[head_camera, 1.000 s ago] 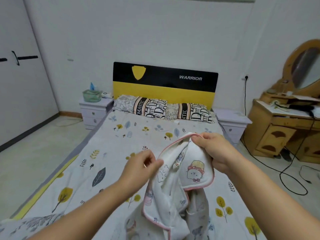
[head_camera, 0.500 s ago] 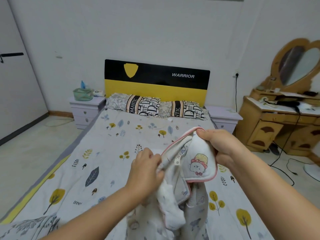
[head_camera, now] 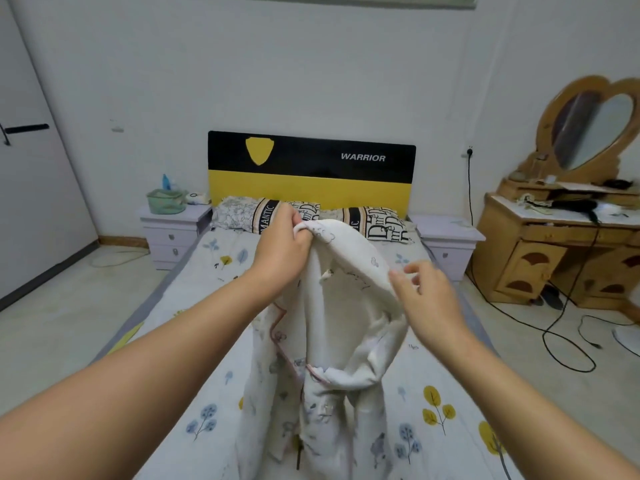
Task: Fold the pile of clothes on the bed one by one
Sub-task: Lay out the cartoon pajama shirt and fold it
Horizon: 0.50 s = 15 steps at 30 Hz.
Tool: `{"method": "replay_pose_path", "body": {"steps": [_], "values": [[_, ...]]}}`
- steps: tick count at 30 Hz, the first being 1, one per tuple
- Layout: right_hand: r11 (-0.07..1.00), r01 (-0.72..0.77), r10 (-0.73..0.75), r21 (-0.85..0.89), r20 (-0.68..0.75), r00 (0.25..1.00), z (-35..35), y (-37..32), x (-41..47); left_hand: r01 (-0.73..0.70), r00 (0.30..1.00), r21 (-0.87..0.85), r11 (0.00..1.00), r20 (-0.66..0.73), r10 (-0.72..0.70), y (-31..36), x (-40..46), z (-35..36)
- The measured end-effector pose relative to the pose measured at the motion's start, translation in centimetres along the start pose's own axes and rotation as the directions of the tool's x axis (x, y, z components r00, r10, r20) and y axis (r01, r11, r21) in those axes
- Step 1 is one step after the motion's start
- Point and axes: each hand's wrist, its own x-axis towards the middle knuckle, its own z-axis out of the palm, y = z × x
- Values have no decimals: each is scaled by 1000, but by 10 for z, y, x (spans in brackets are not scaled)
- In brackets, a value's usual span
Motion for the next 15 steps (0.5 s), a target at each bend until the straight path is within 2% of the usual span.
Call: {"method": "replay_pose_path", "body": {"steps": [1,2,4,6,9,11,13,15], "values": [[999,47,-47,3,32,998,5,-6,-8,-18,1000,-3,1000,6,18,5,1,1],[995,72,-67,-69,75,995,11,-11,-13,-40,999,-4,999,11,40,10,2,3],[942,122,-83,-312,137,987,21,-9,-12,-74,997,-2,997,19,74,16,2,4],[904,92,-56,-418,99,993,21,-5,-3,-93,996,-3,996,13,93,15,3,1],[914,22,-14,-406,23,1000,6,-2,9,-82,997,37,996,6,81,2,2,-6],[947,-3,-29,-321,-95,995,-11,-6,14,-62,997,158,985,61,53,-11,1,-13],[985,6,-43,-171,-214,976,-28,-19,15,-131,970,377,917,239,41,-25,-4,-17],[994,74,-95,-84,-278,956,-36,-28,18,-211,905,510,834,424,-30,-36,-10,-14]]}}
